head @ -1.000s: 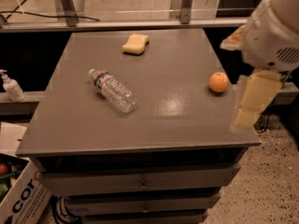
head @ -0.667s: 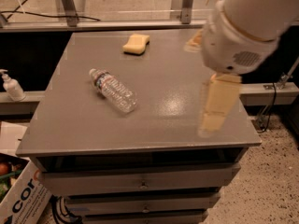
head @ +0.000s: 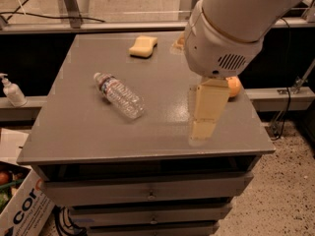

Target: Place water bottle upright

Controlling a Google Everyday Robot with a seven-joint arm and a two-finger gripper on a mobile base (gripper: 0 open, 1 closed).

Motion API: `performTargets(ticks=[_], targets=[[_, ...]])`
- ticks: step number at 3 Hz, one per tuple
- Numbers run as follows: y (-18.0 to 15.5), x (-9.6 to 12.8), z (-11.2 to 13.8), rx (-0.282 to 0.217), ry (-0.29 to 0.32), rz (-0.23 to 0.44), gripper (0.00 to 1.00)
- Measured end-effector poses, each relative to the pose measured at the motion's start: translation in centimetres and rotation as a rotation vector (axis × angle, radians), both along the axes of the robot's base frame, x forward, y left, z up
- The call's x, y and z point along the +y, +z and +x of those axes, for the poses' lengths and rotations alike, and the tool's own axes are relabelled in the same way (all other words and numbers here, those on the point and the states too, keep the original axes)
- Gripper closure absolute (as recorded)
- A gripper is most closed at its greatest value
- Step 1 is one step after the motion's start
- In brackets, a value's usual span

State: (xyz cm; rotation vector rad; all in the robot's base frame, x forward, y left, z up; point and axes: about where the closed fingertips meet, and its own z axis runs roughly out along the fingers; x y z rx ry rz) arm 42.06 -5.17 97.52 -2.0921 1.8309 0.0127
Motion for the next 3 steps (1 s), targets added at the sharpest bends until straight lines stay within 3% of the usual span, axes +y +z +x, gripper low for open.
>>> performTargets(ticks=[1,3], targets=[[-0.2,0.2,1.0,-0.010,0.011,0.005,0.00],[-1.9,2.2,8.9,-0.061,0.115,0.023,0.00]])
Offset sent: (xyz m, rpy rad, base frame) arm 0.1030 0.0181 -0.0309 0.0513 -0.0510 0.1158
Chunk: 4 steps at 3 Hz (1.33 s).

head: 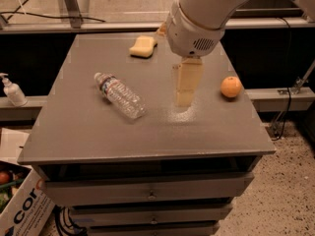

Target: Place water bottle upright

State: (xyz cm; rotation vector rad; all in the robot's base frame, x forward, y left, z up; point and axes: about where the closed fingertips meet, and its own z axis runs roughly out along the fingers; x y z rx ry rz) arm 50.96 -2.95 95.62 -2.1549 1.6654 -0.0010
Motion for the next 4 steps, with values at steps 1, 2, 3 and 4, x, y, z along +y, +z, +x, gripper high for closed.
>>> performTargets(ticks=[1,2,3,4], targets=[[-0.9,2.0,3.4,-0.027,0.080,-0.024,0.00],[-2.0,4.3,6.5,-0.049,0.167,-0.076,0.00],[-3.4,6.4,8.9,-0.048,0.215,-0.130,0.00],[-4.6,8.3,10.9,-0.041,0.181,-0.150,0.00]])
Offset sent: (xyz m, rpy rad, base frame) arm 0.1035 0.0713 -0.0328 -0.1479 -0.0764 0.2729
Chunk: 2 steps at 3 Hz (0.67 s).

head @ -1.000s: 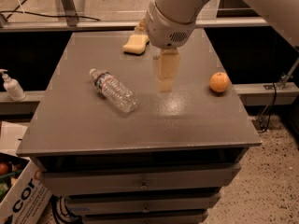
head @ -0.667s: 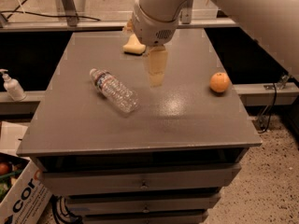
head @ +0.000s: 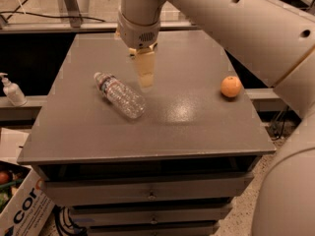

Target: Place water bottle upright

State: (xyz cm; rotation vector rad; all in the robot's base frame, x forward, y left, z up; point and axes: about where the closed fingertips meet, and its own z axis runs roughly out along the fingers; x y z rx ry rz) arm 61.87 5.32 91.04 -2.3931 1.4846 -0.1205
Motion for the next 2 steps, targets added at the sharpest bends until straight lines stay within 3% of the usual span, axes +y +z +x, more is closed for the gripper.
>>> performTargets(ticks=[1,2], targets=[[-0.32,1.46,1.56,0.021,-0.107,0.031,0.00],[-0.39,1.61,1.64,0.033,-0.159,0.046,0.00]])
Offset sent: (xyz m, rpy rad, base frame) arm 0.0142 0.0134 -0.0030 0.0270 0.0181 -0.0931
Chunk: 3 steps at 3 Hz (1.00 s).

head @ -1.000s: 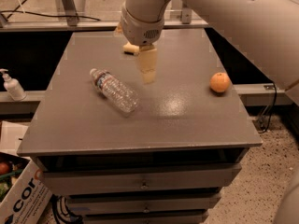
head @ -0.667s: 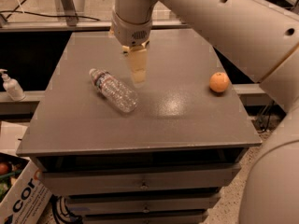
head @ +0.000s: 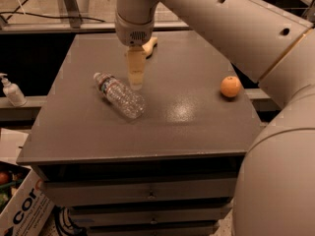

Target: Place water bottle upright

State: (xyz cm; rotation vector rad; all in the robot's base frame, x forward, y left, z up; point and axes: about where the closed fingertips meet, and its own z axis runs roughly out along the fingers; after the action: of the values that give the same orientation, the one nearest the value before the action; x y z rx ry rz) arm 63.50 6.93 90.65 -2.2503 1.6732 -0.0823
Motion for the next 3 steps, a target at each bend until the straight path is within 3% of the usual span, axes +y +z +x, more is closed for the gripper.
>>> performTargets(ticks=[1,2,3], targets=[[-0.01,0.00,0.00,0.000,0.000,0.000,0.00],[0.00,-0.48,-0.14,0.026,-0.044,0.049,0.00],[-0.74,-0.11,0.14,0.090,-0.159,0.122,0.00]])
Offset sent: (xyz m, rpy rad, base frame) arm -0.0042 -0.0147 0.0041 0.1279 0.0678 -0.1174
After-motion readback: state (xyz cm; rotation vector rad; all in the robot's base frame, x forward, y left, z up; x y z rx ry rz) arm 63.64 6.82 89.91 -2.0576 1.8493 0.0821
